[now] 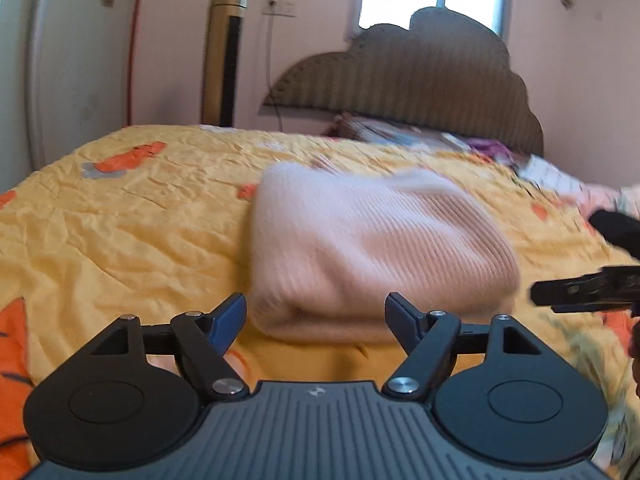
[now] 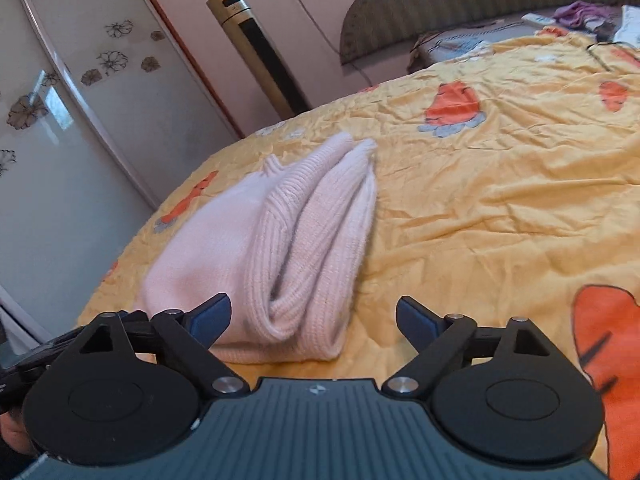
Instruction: Fold small clothes
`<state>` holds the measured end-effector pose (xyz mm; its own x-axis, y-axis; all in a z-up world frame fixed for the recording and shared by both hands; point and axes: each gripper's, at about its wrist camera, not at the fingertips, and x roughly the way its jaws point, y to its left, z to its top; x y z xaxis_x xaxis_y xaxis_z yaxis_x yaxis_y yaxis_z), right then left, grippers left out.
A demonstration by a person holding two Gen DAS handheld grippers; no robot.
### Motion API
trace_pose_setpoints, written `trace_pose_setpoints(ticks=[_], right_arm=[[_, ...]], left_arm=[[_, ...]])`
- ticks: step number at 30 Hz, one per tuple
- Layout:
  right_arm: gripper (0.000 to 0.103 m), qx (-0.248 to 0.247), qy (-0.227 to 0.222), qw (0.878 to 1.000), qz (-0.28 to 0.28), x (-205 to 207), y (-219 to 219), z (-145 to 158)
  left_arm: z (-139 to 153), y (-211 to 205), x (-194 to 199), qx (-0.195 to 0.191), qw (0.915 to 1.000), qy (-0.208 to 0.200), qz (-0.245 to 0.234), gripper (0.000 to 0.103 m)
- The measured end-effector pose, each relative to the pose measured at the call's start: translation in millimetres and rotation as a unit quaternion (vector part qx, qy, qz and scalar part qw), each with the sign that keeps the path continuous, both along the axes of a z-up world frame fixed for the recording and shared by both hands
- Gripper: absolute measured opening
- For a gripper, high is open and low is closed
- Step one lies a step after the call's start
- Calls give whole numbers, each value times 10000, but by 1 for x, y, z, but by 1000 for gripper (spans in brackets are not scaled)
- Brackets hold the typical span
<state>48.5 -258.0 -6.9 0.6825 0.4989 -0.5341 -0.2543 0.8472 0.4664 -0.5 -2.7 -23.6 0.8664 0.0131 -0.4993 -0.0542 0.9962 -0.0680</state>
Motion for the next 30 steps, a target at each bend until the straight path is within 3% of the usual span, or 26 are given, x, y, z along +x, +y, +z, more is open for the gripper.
trace_pose_setpoints(ticks=[4, 6, 11, 15, 30], right_arm=[[92, -982, 235, 9949, -51, -19, 31, -26], [94, -1504, -77, 9886, -68, -30, 47, -28], [102, -1655, -22, 9858, -285, -29, 61, -34], [103, -2209, -138, 9741, -472, -31, 82, -38], [102, -2106, -239, 9755, -592, -32, 79, -42]], left_arm=[[-16, -22, 1, 80, 9996, 262, -75, 76], [-20, -26, 3, 144, 9992, 371, 70, 76], [-26, -22, 10, 106, 9984, 550, 113, 85], [-28, -31, 10, 269, 9978, 600, 53, 89], [-28, -22, 12, 150, 9982, 584, -14, 93]])
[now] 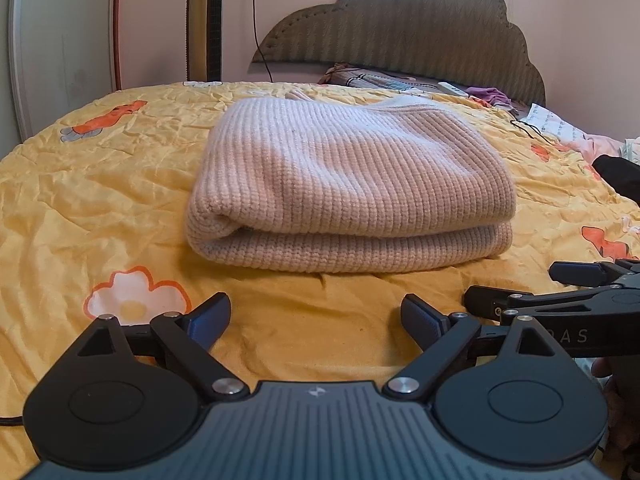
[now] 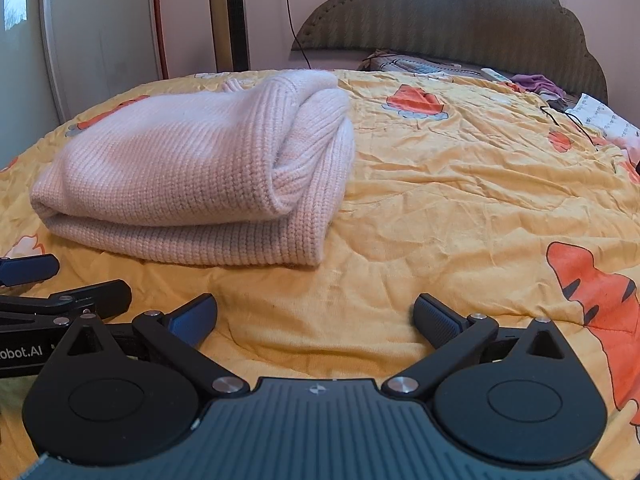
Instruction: Fold small clothes
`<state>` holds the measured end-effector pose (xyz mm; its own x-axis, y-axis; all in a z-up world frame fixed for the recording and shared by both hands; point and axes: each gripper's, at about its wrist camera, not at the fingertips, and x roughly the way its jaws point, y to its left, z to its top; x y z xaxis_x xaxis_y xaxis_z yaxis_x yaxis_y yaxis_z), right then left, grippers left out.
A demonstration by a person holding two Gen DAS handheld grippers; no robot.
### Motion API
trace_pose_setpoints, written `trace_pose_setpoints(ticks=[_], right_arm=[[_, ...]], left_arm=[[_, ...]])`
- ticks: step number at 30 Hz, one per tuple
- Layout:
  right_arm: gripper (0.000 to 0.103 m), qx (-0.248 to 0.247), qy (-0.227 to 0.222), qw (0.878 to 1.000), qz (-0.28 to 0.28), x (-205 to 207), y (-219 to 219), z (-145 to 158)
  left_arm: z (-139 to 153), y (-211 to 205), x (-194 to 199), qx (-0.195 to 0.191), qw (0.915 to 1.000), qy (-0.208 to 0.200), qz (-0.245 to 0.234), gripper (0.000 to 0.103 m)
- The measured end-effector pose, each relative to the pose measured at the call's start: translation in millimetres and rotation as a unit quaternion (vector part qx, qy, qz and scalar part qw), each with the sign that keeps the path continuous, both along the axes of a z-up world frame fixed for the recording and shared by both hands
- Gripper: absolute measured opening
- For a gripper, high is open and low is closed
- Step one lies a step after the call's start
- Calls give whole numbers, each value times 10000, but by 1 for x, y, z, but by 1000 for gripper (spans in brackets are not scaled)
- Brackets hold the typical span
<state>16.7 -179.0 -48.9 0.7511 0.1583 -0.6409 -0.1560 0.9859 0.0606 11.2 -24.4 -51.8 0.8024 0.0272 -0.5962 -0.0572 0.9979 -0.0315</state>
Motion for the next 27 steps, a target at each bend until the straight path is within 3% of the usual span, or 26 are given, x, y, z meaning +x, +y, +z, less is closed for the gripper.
trace_pose_setpoints(ticks=[27], right_arm=[[102, 16, -14, 10000, 6, -3, 0, 2]], left_arm=[[0, 0, 0, 2, 10000, -1, -1, 93]])
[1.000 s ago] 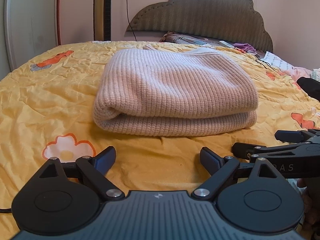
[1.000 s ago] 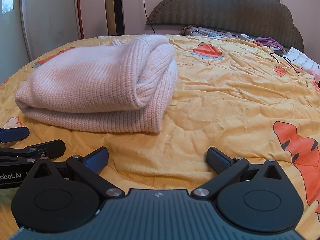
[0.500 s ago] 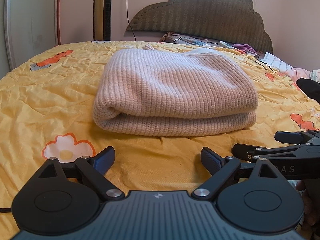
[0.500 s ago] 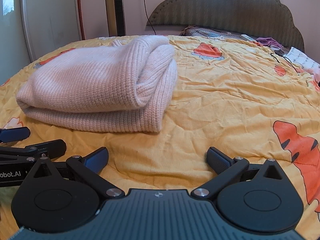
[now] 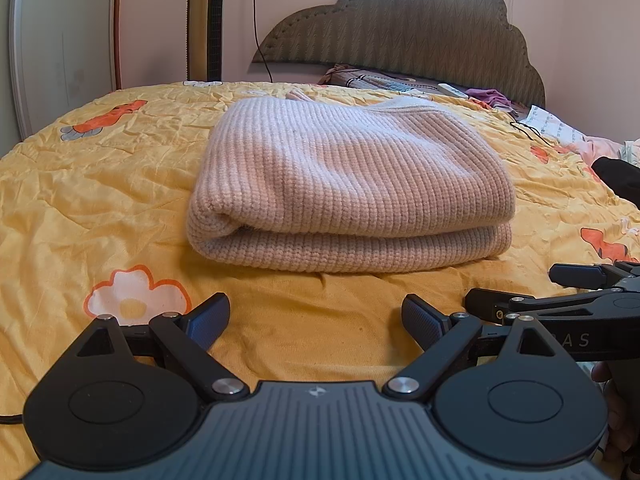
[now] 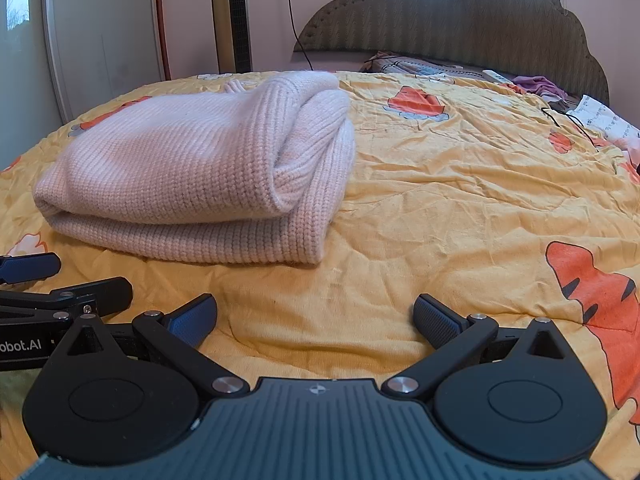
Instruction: Fold small clothes
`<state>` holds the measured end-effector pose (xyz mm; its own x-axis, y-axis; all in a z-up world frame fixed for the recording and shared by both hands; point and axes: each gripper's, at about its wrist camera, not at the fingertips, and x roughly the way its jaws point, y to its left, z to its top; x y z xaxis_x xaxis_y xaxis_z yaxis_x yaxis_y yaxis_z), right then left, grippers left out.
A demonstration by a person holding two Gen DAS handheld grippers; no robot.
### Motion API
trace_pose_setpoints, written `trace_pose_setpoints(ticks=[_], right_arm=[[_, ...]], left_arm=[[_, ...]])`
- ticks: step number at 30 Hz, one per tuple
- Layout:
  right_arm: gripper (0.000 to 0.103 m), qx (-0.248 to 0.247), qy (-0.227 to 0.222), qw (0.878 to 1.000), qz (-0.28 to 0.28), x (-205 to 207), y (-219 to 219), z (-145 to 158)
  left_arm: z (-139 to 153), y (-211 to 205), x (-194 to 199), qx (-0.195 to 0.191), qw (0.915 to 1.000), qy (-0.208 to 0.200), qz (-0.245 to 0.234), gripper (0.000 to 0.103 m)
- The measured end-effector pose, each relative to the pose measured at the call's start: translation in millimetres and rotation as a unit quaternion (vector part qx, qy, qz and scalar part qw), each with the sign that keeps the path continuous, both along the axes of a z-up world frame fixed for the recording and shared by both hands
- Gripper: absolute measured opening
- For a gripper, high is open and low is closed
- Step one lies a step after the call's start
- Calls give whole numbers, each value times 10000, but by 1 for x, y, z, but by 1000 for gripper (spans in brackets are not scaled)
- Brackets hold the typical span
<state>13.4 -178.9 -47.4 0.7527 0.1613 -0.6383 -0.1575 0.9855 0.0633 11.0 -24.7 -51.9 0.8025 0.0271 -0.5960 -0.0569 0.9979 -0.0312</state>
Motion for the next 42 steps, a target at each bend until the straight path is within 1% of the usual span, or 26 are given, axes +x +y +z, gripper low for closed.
trace_pose_setpoints(ticks=[7, 42], right_arm=[[102, -1, 0, 10000, 1, 0, 0, 0], [102, 7, -6, 10000, -1, -1, 0, 0]], left_arm=[[0, 2, -1, -78, 10000, -12, -27, 95], [0, 1, -1, -87, 10000, -17, -30, 96]])
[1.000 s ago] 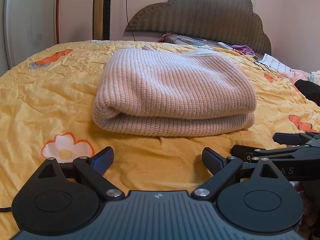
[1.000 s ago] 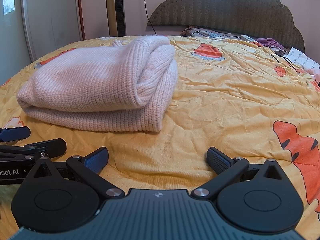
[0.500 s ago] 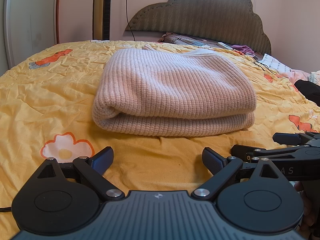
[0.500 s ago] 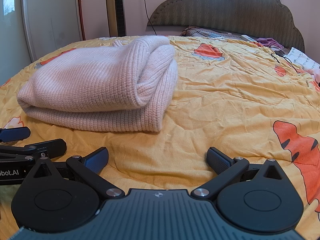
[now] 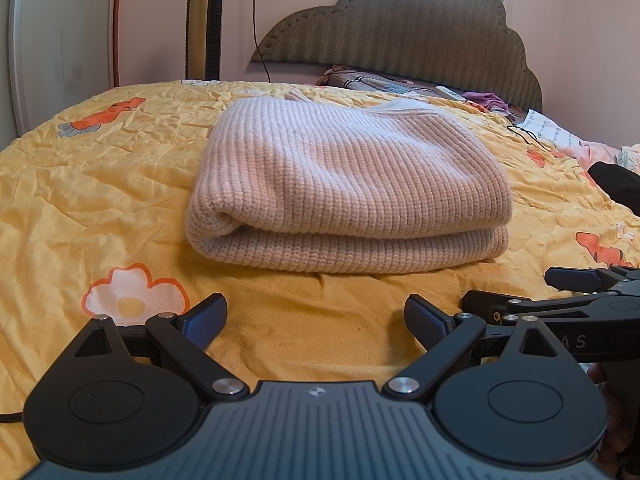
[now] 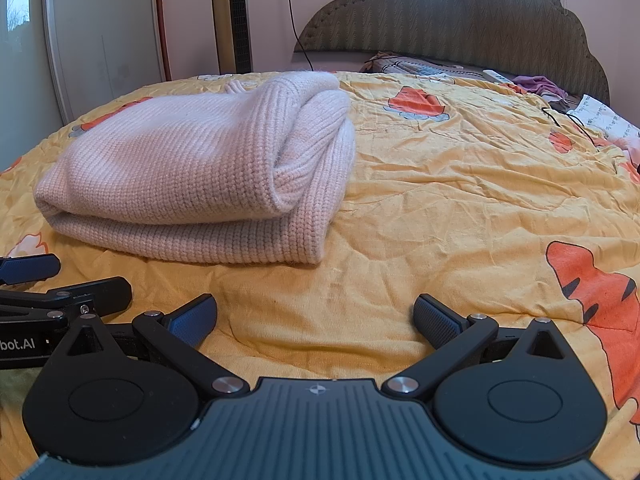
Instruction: Fold small clothes
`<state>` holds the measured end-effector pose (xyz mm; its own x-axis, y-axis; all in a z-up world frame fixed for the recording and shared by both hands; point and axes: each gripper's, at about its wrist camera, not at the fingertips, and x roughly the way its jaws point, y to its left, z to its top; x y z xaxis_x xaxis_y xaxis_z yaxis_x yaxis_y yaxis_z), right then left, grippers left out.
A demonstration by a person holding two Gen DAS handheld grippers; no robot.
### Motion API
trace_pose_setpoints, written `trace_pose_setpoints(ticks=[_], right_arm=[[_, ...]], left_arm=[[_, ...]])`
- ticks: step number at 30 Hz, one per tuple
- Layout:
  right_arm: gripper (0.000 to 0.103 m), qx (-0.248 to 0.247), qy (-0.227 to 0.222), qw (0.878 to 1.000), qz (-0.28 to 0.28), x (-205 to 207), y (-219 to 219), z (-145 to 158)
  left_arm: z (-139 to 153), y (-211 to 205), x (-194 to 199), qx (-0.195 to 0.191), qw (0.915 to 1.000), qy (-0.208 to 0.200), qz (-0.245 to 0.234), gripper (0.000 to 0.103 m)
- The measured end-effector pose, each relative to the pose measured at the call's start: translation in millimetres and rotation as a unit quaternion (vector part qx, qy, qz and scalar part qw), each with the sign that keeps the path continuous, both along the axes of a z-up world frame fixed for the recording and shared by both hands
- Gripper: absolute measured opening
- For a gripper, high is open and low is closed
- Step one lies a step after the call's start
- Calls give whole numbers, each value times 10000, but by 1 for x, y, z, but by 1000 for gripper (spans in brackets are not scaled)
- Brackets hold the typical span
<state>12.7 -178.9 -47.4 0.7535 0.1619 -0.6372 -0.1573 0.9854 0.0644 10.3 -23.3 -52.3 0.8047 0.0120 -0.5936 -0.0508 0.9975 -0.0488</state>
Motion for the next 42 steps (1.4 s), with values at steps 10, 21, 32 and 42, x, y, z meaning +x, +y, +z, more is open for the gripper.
trace_pose_setpoints(ticks=[10, 21, 32, 42], right_arm=[[102, 1, 0, 10000, 0, 0, 0, 0], [102, 8, -4, 10000, 0, -1, 0, 0], [102, 18, -6, 10000, -2, -1, 0, 0], [102, 12, -8, 10000, 1, -1, 0, 0]], left_arm=[[0, 0, 0, -8, 10000, -2, 1, 96], [0, 1, 0, -32, 10000, -14, 6, 96], [0, 2, 0, -44, 10000, -17, 12, 96], [0, 2, -1, -46, 10000, -19, 16, 96]])
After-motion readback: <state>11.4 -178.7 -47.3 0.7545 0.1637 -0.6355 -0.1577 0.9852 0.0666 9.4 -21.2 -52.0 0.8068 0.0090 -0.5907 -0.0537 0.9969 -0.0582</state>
